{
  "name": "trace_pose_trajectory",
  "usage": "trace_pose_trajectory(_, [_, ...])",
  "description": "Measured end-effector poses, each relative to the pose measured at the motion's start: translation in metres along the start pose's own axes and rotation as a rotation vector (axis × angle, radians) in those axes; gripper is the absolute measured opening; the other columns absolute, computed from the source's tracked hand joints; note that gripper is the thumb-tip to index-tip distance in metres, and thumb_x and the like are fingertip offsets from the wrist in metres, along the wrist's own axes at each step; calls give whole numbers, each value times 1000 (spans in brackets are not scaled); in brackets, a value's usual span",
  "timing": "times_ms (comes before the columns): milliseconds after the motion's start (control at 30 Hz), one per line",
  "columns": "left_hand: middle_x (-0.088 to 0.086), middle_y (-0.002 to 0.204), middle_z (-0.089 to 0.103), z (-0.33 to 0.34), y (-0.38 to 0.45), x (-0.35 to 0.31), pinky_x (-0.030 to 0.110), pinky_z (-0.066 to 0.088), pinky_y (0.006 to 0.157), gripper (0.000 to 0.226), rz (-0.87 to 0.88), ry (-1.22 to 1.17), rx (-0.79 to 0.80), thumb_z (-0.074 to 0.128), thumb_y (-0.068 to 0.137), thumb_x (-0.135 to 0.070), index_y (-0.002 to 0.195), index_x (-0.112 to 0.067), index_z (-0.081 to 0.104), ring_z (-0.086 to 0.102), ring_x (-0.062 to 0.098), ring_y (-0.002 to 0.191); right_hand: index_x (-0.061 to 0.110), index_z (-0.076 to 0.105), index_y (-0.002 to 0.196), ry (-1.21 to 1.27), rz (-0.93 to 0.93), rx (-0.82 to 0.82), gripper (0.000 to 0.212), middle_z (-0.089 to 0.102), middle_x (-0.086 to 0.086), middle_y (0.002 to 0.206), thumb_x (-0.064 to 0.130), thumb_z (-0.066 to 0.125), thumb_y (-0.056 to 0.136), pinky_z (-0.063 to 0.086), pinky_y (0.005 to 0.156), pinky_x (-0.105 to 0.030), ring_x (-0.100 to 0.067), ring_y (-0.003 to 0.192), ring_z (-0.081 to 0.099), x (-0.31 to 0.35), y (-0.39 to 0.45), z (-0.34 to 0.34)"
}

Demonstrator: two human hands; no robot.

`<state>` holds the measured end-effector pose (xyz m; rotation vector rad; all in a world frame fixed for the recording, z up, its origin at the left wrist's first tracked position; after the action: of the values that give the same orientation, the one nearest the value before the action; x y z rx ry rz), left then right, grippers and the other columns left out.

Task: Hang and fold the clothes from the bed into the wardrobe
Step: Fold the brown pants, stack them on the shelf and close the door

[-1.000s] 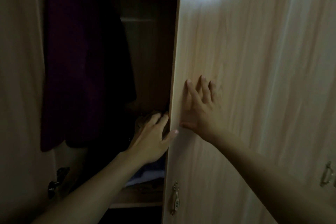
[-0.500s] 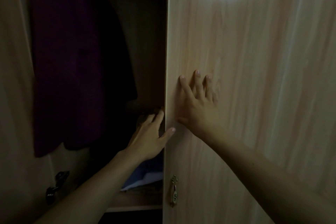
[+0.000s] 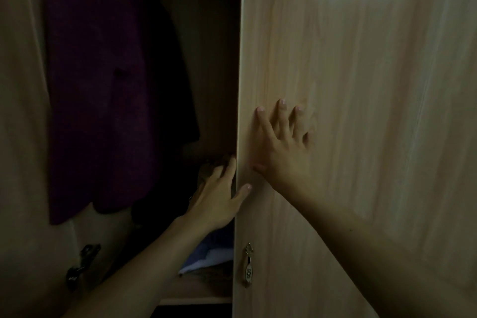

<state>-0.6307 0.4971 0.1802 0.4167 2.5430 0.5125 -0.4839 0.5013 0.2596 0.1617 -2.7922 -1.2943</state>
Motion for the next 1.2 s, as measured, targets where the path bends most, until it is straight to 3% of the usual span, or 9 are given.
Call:
trace_pose_trajectory(167, [-1,164,12,4,4,5,46,31,116,80,28,-41,16,39,96,-63,157,-32,-1,17,26,150,38,-12,152,8,-5,12,125,-23,-7,161,53,80,68,13,110,-70,-42,145,-21,0,5,7])
trace_pose_trajectory(433, [-2,164,13,9,8,10,45,34,115,82,31,-39,0,42,95,-61,157,-31,-1,19,23,149,37,-9,153,6,-16,-17,129,-19,-8,161,51,83,65,16,108,-71,-43,146,-18,-1,8,10])
trace_pose_trajectory(633, [1,164,12,0,-2,-5,46,33,114,83,-11,166,19,34,95,-66,157,-26,-4,21,28,147,37,-10,152,30,-40,60,118,-20,-8,161,52,76,72,15,110,-70,-44,145,-20,2,8,-2])
trace_pose_trajectory(700, [0,164,13,-5,-14,-17,46,34,113,79,17,213,-7,32,96,-65,157,-27,-1,22,26,146,39,-6,151,126,-59,106,107,-16,-7,162,56,70,77,15,111,-67,-41,147,-16,1,5,-9])
trace_pose_trajectory(833, [-3,164,12,-26,-43,-28,44,29,116,74,11,226,-58,29,97,-63,157,-26,7,19,23,147,35,7,150,285,4,108,87,15,-9,158,57,60,85,36,105,-60,-36,142,23,-2,-20,-21])
trace_pose_trajectory(900, [-3,164,13,-42,-63,-26,42,28,116,72,-14,237,-116,29,97,-64,156,-26,12,19,22,146,29,17,149,427,3,114,77,25,-11,154,52,58,88,40,103,-56,-34,136,34,6,-34,-19])
trace_pose_trajectory(1033, [-4,161,22,-84,-113,-7,38,30,114,69,-103,268,-253,29,95,-64,154,-27,22,24,17,143,19,29,148,712,-167,114,68,33,-12,151,47,56,92,39,108,-46,-31,133,39,49,-57,-10])
trace_pose_trajectory(1200, [-2,160,25,-141,-183,25,35,23,119,64,-256,308,-333,36,99,-55,153,-23,26,24,15,144,22,27,151,831,-288,234,68,28,-10,156,49,53,94,33,112,-49,-28,143,26,129,-95,-10])
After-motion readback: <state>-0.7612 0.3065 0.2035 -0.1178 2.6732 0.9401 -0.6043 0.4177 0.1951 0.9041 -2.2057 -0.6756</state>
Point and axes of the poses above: each hand's wrist, its own y-axis towards the middle knuckle, its own z-axis out of the palm, x = y × z, the point moved 6 cm from there along y, towards the middle knuckle
